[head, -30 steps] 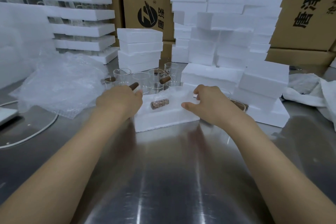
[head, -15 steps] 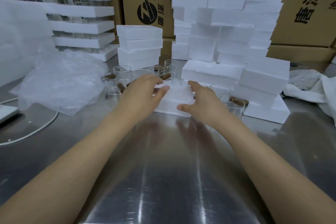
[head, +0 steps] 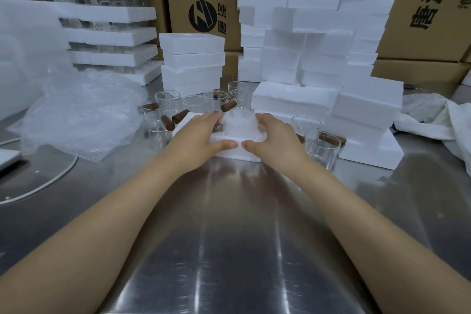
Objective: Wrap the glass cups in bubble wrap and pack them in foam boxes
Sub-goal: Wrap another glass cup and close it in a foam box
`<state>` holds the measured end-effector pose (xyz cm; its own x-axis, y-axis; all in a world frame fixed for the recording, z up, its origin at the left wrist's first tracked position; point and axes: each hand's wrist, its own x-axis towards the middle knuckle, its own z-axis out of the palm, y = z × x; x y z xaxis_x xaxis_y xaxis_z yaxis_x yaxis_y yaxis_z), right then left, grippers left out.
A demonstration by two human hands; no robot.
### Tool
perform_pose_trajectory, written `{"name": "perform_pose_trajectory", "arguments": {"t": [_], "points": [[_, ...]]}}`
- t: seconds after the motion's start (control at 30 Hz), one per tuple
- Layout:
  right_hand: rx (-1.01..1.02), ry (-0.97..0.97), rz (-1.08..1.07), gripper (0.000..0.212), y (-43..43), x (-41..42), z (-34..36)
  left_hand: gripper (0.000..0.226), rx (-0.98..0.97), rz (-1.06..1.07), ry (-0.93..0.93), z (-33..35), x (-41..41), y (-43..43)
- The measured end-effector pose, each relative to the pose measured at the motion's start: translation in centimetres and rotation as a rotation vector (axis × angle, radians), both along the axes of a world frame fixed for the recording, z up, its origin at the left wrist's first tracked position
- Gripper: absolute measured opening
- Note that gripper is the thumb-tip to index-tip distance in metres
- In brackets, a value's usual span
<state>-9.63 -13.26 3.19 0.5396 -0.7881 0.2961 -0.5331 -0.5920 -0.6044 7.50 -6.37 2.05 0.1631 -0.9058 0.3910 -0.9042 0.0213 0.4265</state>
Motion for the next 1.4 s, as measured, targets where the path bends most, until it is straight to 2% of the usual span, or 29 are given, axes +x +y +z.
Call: {"name": "perform_pose_trajectory", "arguments": {"t": [0.07,0.13,0.23,0.33,0.4,0.5,0.6,0.77,0.87,0.93,1.0,1.07,1.17,1.23,1.4], "points": [[-0.098,0.044,-0.002,0.048,0.1,-0.5,1.1,0.068,0.018,0.012,0.003,0.1,-0.1,0.0],[-0.212,-0.004,-0.076,0.029,0.1,-1.5,2.6,0.067,0.019,0.031,-0.007,0.1,0.0,0.0],[-0.28,-0.044,-0.276,0.041,-0.6,-3.3,4.5,0.073,0.025,0.049,0.0,0.2,0.1,0.2],[-0.254,0.077,-0.373,0.031,-0.8,-4.2,4.8,0.077,0.037,0.056,0.023,0.3,0.1,0.3],[-0.224,0.095,-0.334,0.023,-0.7,-3.9,4.6,0.073,0.051,0.068,0.025,0.4,0.1,0.2],[-0.179,0.023,-0.131,0.016,-0.6,-2.6,3.5,0.058,0.064,0.095,-0.012,0.4,0.1,0.2],[-0.166,0.017,0.032,0.026,-0.1,-1.3,2.2,0.058,0.07,0.105,-0.015,0.3,0.1,0.2],[-0.188,0.038,0.035,0.023,-0.2,-0.9,1.2,0.063,0.088,0.124,0.027,0.3,0.2,0.1],[-0.34,-0.041,-0.088,0.023,-0.6,-1.6,2.3,0.061,0.083,0.124,-0.005,0.2,0.2,0.2],[-0.578,-0.158,-0.283,0.026,-1.5,-3.2,3.8,0.067,0.095,0.127,-0.06,0.1,0.1,0.4],[-0.754,-0.139,-0.505,0.028,-2.9,-5.4,4.8,0.068,0.079,0.131,-0.054,0.1,0.1,0.6],[-0.688,0.012,-0.673,0.034,-4.0,-7.2,4.9,0.066,0.049,0.133,0.001,0.2,0.0,0.7],[-0.444,0.183,-0.76,0.046,-5.0,-7.7,4.0,0.068,0.045,0.14,0.015,0.2,-0.2,0.7],[-0.376,0.181,-0.764,0.046,-5.5,-7.5,3.6,0.071,0.054,0.142,0.034,0.3,-0.3,0.6],[-0.394,0.046,-0.775,0.04,-6.1,-7.7,3.2,0.069,0.061,0.15,0.013,0.3,-0.4,0.7]]}}
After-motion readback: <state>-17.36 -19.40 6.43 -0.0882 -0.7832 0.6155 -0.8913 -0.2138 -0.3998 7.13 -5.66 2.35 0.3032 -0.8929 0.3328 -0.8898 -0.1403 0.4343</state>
